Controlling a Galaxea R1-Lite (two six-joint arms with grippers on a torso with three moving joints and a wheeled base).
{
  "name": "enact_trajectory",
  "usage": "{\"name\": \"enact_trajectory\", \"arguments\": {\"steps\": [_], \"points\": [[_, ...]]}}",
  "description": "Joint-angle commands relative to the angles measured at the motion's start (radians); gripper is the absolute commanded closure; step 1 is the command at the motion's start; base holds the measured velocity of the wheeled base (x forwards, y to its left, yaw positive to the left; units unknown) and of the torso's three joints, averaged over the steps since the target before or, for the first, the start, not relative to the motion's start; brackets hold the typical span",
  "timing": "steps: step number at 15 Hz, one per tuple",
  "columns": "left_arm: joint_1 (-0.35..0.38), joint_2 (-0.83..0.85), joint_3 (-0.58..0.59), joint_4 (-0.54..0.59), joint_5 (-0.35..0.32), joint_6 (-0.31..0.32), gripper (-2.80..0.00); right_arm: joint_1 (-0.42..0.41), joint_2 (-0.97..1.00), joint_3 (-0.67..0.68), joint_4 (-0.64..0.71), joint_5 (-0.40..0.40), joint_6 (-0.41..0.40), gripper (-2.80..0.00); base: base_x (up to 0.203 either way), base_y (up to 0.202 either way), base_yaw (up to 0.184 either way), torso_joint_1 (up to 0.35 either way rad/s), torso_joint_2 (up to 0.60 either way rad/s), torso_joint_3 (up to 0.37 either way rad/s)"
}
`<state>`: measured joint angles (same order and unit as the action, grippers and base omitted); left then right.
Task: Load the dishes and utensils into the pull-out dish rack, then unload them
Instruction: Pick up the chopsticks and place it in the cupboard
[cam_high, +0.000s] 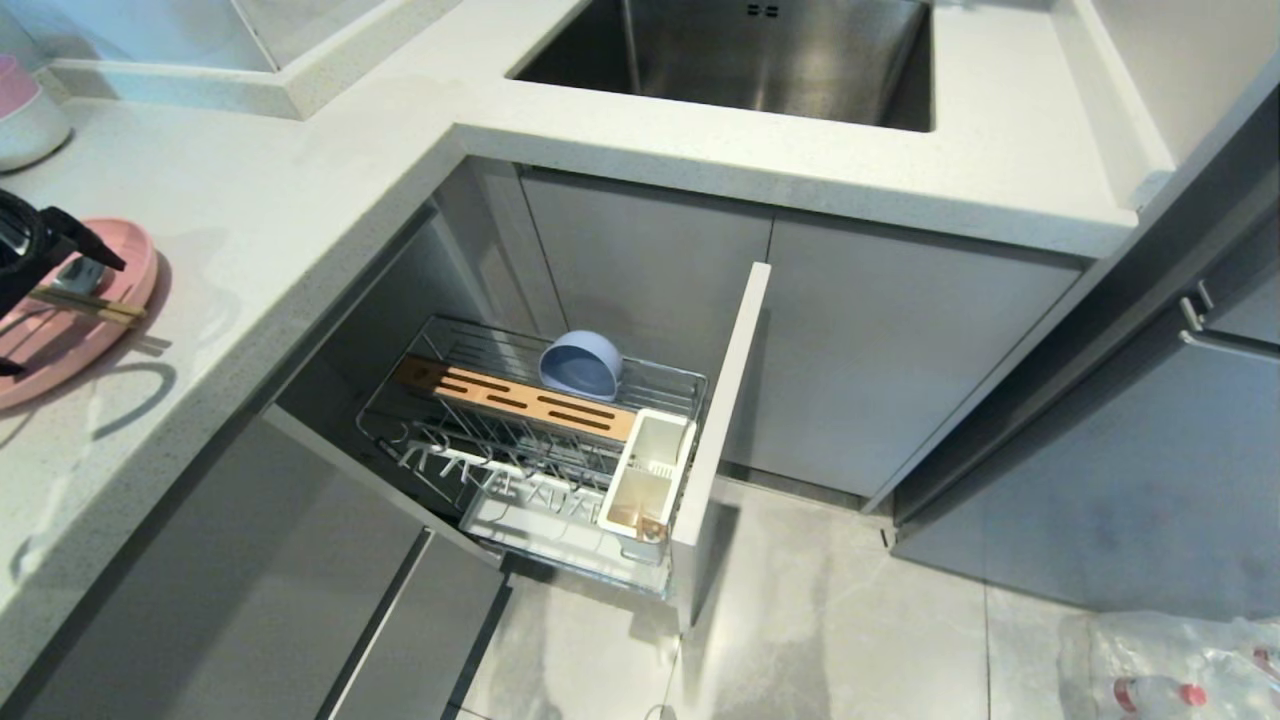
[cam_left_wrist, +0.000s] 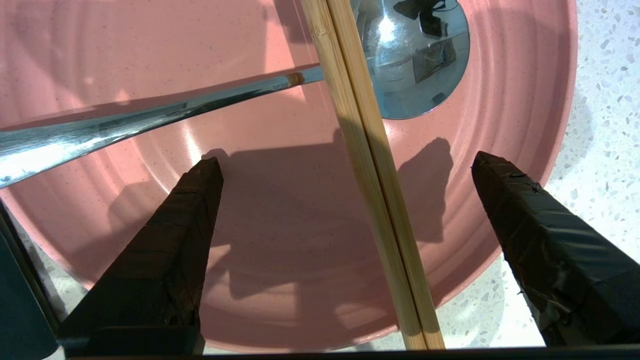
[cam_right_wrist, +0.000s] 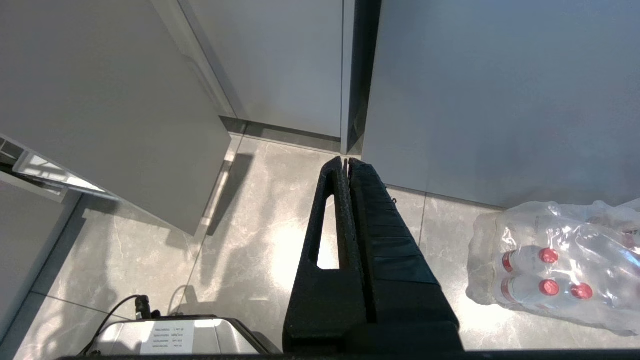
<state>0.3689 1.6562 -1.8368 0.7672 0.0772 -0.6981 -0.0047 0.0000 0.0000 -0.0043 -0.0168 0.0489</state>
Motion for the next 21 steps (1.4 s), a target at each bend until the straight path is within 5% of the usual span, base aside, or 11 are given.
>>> {"name": "enact_trajectory", "arguments": {"steps": [1, 4, 6, 16, 21], "points": [[0.002, 0.005, -0.001, 0.005, -0.001, -0.004, -2.8, 0.0, 0.002, 0.0, 0.0, 0.0, 0.0, 0.0, 0.0, 0.0, 0.0, 0.0, 0.0, 0.0], [0.002, 0.005, 0.001, 0.004, 0.001, -0.004, -2.8, 0.0, 0.002, 0.0, 0.0, 0.0, 0.001, 0.0, 0.0, 0.0, 0.0, 0.0, 0.0, 0.0], [0.002, 0.002, 0.002, 0.004, 0.001, -0.004, 0.0, 0.0, 0.002, 0.0, 0.0, 0.0, 0.0, 0.0, 0.0, 0.0, 0.0, 0.0, 0.0, 0.0], [0.002, -0.021, 0.003, 0.001, -0.005, -0.006, 0.0, 0.0, 0.002, 0.0, 0.0, 0.0, 0.0, 0.0, 0.0, 0.0, 0.0, 0.0, 0.0, 0.0], [-0.019, -0.191, -0.06, 0.003, -0.014, -0.006, 0.0, 0.0, 0.002, 0.0, 0.0, 0.0, 0.0, 0.0, 0.0, 0.0, 0.0, 0.0, 0.0, 0.0]]}}
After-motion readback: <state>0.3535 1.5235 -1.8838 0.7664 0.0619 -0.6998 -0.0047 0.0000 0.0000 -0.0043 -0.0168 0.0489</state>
